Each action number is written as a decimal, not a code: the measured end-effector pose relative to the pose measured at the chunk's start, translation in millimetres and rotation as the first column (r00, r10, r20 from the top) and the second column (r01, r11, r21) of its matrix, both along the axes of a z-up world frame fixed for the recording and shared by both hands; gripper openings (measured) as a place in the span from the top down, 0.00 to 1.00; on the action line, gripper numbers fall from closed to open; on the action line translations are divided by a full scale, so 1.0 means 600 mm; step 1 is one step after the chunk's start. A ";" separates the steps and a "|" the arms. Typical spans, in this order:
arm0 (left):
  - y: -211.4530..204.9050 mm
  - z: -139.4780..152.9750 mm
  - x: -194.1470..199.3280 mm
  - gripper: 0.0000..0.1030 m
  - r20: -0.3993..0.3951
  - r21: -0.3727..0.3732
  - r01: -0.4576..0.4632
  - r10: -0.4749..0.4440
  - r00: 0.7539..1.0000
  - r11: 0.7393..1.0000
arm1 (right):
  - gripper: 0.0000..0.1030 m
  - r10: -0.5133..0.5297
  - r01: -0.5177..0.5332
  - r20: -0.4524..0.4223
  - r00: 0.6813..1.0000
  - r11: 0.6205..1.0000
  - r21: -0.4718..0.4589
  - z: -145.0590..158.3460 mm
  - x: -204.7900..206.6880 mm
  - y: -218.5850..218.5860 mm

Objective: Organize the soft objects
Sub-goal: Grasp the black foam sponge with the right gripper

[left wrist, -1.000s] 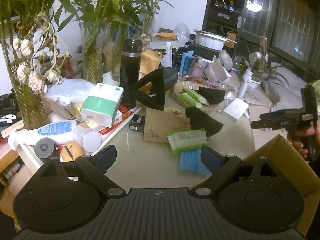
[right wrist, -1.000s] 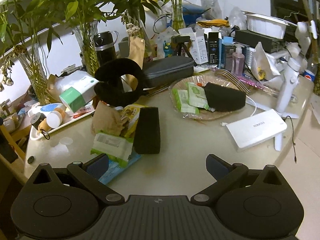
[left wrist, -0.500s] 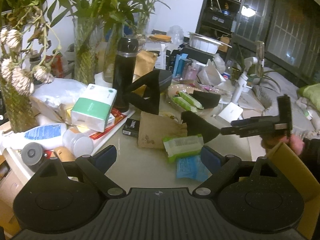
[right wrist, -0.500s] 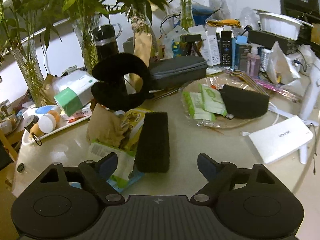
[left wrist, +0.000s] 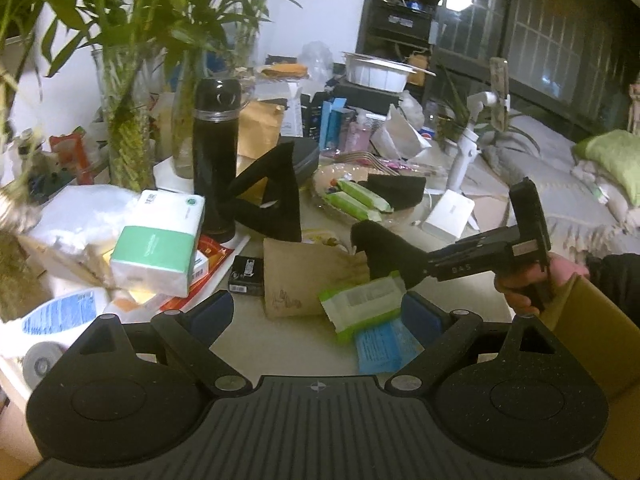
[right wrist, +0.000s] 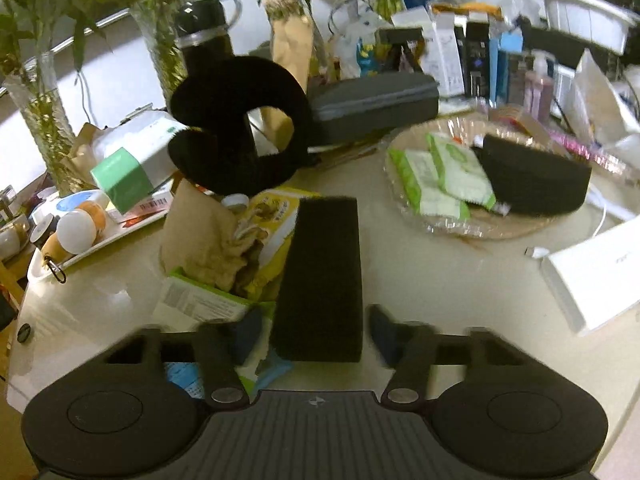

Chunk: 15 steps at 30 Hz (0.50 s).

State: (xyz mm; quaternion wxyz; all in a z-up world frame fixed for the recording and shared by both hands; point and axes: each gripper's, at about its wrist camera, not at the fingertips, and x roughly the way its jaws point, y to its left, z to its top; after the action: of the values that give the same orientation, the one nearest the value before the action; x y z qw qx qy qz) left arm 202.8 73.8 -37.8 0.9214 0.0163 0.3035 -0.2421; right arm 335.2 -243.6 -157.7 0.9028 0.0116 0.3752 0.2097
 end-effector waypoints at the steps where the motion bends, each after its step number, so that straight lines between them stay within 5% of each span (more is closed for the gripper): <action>1: -0.001 -0.001 0.005 0.11 -0.003 0.000 0.009 -0.009 1.000 1.000 | 0.56 -0.005 0.006 -0.014 1.000 1.000 0.005 -0.004 0.004 -0.001; 15: -0.053 -0.029 0.070 0.11 -0.013 0.122 0.217 -0.217 0.976 0.968 | 0.60 -0.128 0.126 0.041 0.991 0.990 0.060 0.046 -0.024 -0.055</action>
State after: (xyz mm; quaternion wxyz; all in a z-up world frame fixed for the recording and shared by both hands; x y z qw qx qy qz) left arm 244.7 42.2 -55.5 0.8867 0.1059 0.3140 -0.3225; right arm 321.1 -276.5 -129.8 0.9218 0.0568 0.3474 0.1627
